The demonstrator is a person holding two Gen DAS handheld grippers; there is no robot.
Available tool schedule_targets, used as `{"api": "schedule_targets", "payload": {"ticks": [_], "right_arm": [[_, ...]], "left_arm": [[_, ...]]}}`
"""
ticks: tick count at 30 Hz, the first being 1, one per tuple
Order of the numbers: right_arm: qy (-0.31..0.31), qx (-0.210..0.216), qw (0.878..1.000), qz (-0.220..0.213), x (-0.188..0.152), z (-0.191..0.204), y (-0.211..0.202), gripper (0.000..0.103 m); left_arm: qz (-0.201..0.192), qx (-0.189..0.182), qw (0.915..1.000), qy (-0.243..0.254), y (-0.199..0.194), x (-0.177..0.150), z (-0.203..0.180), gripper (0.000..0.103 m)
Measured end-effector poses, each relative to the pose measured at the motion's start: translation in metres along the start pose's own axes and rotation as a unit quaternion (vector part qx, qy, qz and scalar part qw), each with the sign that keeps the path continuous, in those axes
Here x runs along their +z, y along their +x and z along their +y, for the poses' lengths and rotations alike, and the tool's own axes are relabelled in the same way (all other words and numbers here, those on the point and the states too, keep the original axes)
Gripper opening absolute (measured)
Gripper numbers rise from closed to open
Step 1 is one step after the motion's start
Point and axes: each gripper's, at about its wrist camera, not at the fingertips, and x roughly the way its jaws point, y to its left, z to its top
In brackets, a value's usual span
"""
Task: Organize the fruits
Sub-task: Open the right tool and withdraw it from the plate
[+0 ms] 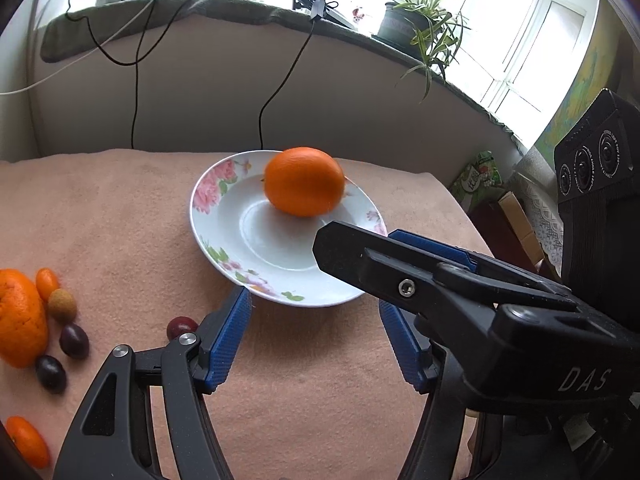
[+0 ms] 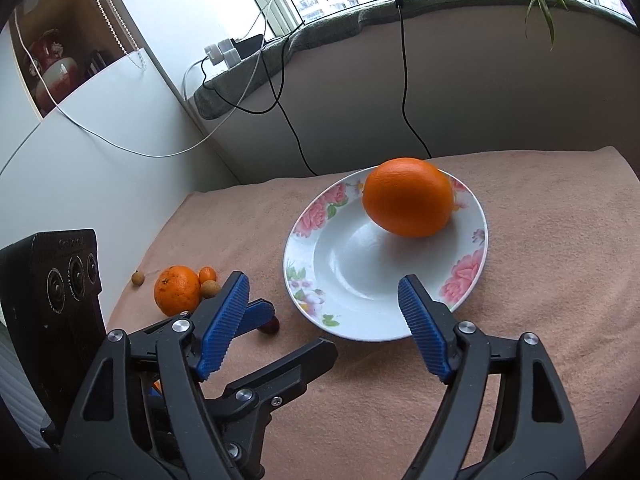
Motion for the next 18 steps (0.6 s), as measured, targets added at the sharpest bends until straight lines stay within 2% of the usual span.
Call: {"api": "schedule_targets", "payload": {"ticks": [6,18], "right_arm": [[-0.006,-0.005,1.0,-0.002,-0.004,0.005,-0.005,0.083],[-0.005,-0.01,1.0,-0.009,-0.011,0.013,-0.015,0.084]], "left_arm": [[-0.001,0.002,1.0,-0.003,-0.005,-0.003,0.001,0.071],[-0.013,0.002,0.9999,-0.004,-0.022,-0.009,0.003,0.071]]}}
